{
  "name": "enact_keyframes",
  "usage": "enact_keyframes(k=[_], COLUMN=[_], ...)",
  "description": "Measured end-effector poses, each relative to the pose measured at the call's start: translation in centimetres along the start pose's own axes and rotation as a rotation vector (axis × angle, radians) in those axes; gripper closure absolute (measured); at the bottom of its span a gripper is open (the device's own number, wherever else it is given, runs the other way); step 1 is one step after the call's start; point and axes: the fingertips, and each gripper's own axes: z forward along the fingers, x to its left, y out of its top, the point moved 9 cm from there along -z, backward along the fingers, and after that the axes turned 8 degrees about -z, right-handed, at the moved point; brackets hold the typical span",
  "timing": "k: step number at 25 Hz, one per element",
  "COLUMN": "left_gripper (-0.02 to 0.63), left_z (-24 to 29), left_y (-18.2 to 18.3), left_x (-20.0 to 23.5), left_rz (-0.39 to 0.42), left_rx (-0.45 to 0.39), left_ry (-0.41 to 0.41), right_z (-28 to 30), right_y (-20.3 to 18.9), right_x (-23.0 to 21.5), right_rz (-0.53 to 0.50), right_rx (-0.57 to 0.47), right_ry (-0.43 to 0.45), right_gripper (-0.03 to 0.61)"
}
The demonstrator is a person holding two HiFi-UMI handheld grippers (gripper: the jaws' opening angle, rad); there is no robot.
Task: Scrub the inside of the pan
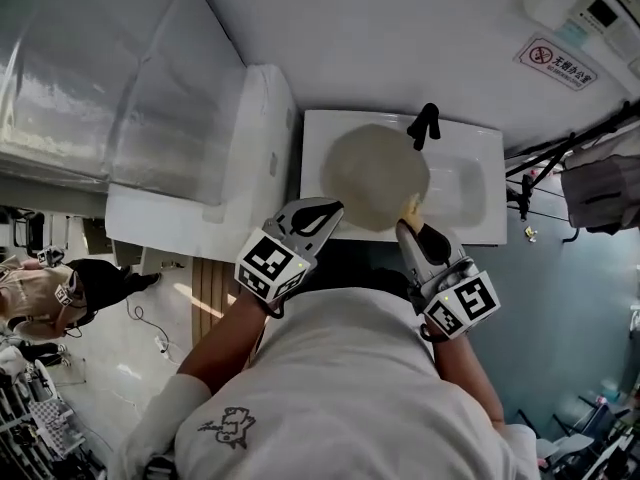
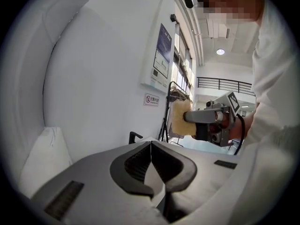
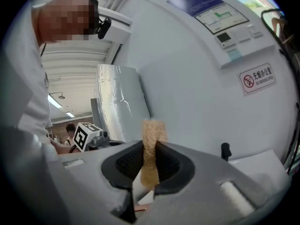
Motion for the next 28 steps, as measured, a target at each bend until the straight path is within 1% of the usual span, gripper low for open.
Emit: enact_keyframes(k=[4,9,12,15,17,20,23,25,28], left_gripper=[0.611,0.611,0.611,0.609,0.609,0.607,0.604,0.598,0.572], left_z=[-0.3,0.1,0.4,1.0,1.3,1.9,2.4,2.8,3.5], left_y=[-0.7,-2.9,-4.6,-6.1,-7.3,-8.7,-9.7,-10.5,-12.1], left_x=[1.1,2.3,2.7,3.9,4.5,5.1,5.6,5.9,6.3], left_rz=[-0.02,-0.068,-0.105,-0.121,-0.133,-0.147,-0.138,-0.127,-0.156], left_rx=[0.001,0.055,0.089,0.112,0.151,0.21,0.228,0.254,0.304], left_ry=[0.038,0.093,0.135,0.182,0.207,0.229,0.248,0.262,0.274], right_z=[2.4,4.9,6.0,7.3,8.0,9.2,10.2,10.8,11.6], right_y=[-0.1,-1.9,-3.3,-4.5,-5.3,-6.0,-6.5,-7.0,-7.9], right_x=[0.3,-1.6,-3.3,-4.9,-5.7,-7.0,-8.3,-9.2,-10.5], right_rz=[-0.031,-0.004,-0.007,-0.005,-0.001,0.008,0.01,0.015,0.026], right_rx=[0.055,0.151,0.217,0.253,0.272,0.291,0.297,0.312,0.337], right_ry=[0.111,0.21,0.235,0.254,0.264,0.285,0.326,0.338,0.362], right_gripper=[0.523,0.523,0.522,0.522,0.522,0.52,0.52,0.52,0.52])
